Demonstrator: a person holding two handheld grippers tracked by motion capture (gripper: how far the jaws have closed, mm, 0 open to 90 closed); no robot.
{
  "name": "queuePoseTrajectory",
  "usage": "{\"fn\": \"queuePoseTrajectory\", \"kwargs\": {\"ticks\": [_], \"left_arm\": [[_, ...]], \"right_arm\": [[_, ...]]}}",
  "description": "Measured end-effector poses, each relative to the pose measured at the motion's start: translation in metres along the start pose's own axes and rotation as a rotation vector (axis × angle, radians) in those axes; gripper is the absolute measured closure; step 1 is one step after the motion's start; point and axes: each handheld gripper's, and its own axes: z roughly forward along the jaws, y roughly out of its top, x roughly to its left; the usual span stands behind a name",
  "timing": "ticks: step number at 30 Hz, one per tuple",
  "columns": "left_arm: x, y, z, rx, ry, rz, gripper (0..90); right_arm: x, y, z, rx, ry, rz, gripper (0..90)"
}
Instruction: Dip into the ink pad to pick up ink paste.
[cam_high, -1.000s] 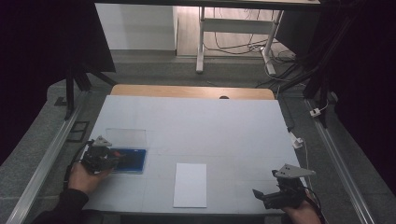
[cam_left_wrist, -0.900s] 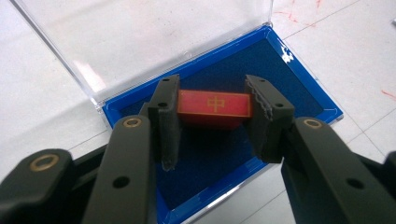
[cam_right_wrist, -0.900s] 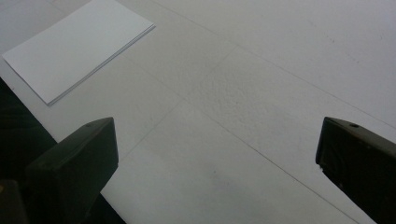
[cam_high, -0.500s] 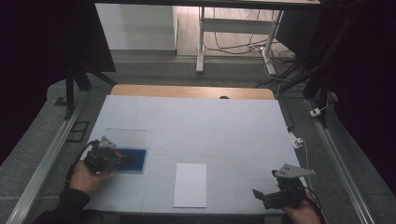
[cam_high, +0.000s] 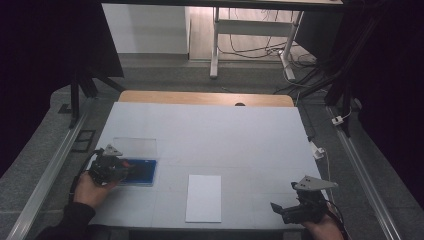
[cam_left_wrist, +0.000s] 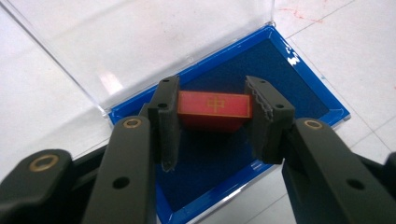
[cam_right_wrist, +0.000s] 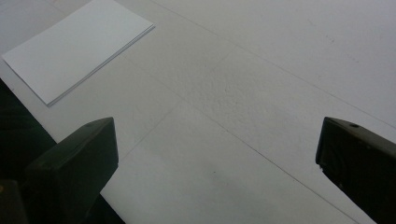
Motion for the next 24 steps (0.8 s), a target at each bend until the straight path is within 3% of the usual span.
{"fn": "queuePoseTrajectory", "kwargs": {"ticks": [5,13,21,24], "left_arm": [[-0.001,0.001,-0.006,-0.028,0.017,-0.005,58.3],[-0.006,0.004,-0.010,-0.017,0.021,0.017,58.3],[-0.014,0.008,-0.015,-0.037,-0.017,0.014,58.3],[-0.017,0.011,-0.016,-0.044,-0.051,0.000,58.3]], "right_arm": [[0.000,0.000,0.000,0.000,0.000,-0.001,0.0],[0.000,0.000,0.000,-0.001,0.000,0.000,0.0],[0.000,0.000,0.000,-0.001,0.000,0.000,0.0],[0.000,0.000,0.000,-0.001,0.000,0.001,0.0]]}}
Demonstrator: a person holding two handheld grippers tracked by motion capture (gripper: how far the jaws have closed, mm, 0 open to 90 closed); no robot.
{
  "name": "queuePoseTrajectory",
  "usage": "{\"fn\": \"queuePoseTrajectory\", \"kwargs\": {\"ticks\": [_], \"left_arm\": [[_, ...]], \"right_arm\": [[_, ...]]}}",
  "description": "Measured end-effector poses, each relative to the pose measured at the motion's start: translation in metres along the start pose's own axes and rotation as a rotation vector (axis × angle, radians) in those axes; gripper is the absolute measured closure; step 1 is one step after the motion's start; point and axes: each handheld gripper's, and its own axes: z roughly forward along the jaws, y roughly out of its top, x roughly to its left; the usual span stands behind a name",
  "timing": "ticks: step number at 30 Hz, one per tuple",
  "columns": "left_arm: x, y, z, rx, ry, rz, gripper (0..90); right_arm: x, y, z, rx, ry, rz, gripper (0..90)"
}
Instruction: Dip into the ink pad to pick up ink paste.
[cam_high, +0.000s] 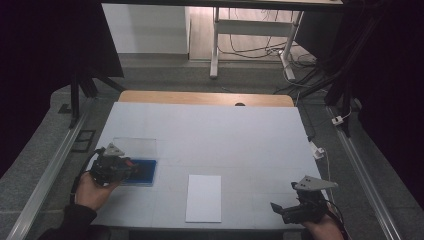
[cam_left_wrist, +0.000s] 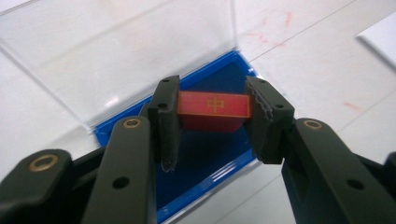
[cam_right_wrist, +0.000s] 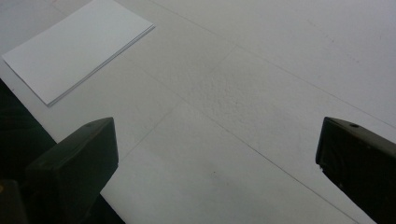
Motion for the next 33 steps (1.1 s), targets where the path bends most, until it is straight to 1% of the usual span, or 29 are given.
{"fn": "queuePoseTrajectory", "kwargs": {"ticks": [2,4,8,12,16,20,26,31,33], "left_arm": [[-0.001,0.002,-0.002,-0.003,-0.025,-0.013,58.3],[-0.004,0.004,-0.003,-0.003,-0.036,-0.023,58.3],[-0.010,0.007,-0.006,-0.009,-0.054,-0.017,58.3],[-0.020,0.011,-0.007,-0.013,-0.068,0.005,58.2],[-0.030,0.016,-0.007,-0.005,-0.085,0.037,58.2],[-0.036,0.020,-0.007,-0.004,-0.101,0.047,58.2],[-0.046,0.025,-0.006,-0.005,-0.117,0.080,58.2],[-0.054,0.030,-0.005,0.005,-0.132,0.113,58.2],[-0.057,0.031,-0.005,0.002,-0.139,0.119,58.2]], "right_arm": [[0.000,0.000,0.000,0.000,0.000,-0.001,0.0],[0.000,0.000,0.000,0.000,0.000,-0.001,0.0],[0.000,0.000,0.000,0.000,0.000,0.000,0.0],[0.000,0.000,0.000,0.001,0.000,-0.001,0.0],[0.000,0.000,0.000,0.001,0.000,-0.001,0.0],[0.000,0.000,0.000,0.000,0.000,-0.001,0.0],[0.000,0.000,0.000,0.001,0.000,-0.001,0.0],[0.000,0.000,0.000,0.002,0.000,0.000,0.0],[0.000,0.000,0.000,0.002,0.000,0.000,0.0]]}}
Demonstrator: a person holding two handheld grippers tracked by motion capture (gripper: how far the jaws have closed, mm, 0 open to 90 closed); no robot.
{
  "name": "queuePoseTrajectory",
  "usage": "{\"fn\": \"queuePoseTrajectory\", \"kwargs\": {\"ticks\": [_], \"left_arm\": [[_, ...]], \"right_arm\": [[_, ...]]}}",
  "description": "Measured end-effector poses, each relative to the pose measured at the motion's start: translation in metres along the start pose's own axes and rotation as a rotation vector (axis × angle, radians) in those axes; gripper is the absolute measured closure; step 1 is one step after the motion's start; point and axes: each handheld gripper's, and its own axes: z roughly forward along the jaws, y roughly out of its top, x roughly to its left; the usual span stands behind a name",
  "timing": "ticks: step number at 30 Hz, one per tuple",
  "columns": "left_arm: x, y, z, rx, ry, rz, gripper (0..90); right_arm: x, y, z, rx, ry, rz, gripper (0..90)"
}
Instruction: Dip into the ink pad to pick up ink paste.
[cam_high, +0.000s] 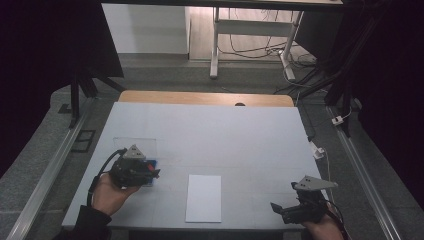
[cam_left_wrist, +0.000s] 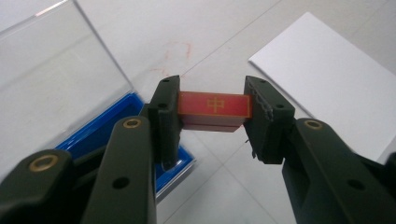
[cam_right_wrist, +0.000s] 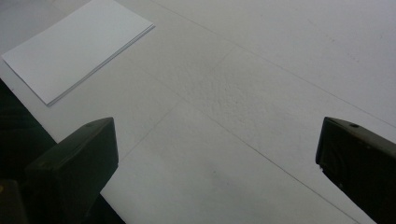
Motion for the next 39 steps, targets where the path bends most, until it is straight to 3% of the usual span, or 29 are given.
{"fn": "queuePoseTrajectory", "kwargs": {"ticks": [21,39], "left_arm": [[-0.029,0.023,0.014,-0.018,-0.094,0.082,58.2],[-0.052,0.039,0.030,-0.014,-0.142,0.159,58.2]], "right_arm": [[0.000,0.000,0.001,0.003,-0.001,0.002,0.0],[0.000,0.000,0.000,0.002,-0.001,0.001,0.0]]}}
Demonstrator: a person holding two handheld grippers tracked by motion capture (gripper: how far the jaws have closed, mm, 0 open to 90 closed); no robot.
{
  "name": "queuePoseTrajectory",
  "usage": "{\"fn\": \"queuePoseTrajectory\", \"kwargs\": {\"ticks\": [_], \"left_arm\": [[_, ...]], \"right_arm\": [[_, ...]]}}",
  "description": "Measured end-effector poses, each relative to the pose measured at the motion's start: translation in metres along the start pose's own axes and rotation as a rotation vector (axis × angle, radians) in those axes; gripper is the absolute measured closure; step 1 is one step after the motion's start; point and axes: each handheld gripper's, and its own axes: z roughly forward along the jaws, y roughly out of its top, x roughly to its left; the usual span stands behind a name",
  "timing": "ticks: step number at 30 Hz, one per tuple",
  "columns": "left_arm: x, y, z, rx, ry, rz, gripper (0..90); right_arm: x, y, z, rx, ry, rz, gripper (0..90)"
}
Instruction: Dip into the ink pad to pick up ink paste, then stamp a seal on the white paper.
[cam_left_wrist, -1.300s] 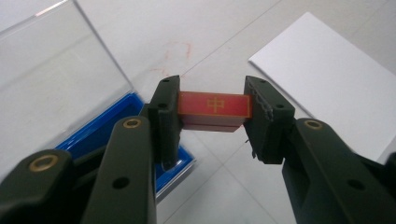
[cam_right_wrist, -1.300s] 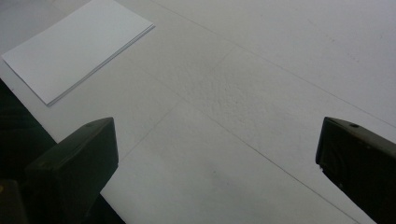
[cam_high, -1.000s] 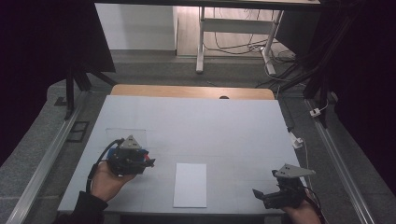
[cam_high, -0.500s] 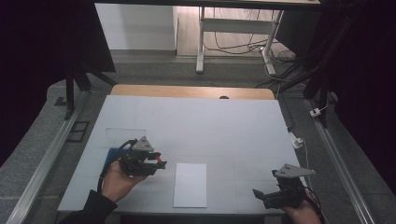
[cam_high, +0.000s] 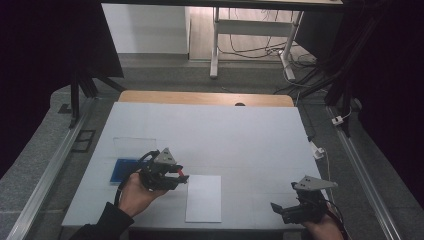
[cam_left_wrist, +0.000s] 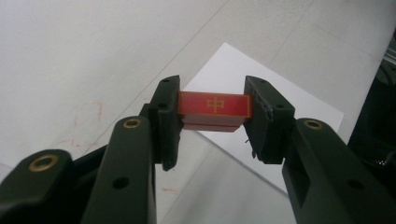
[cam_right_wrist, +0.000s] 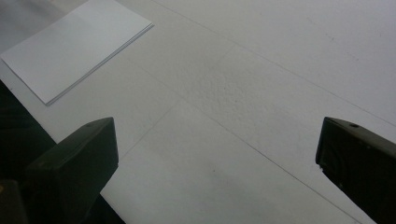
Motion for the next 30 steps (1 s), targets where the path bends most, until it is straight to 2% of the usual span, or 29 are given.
{"fn": "queuePoseTrajectory", "kwargs": {"ticks": [8,18,21,30], "left_arm": [[-0.004,0.005,0.009,0.001,-0.036,0.002,58.2],[-0.017,0.014,0.025,0.019,-0.051,0.051,58.2],[-0.022,0.016,0.030,0.030,-0.043,0.067,58.2],[-0.028,0.019,0.044,0.048,-0.071,0.074,58.2]], "right_arm": [[0.000,0.000,0.000,0.003,-0.001,0.000,0.0],[0.000,0.000,0.000,0.003,-0.002,-0.001,0.0],[0.000,0.000,0.000,0.003,-0.004,-0.001,0.0],[0.001,0.000,0.000,0.003,-0.003,-0.003,0.0]]}}
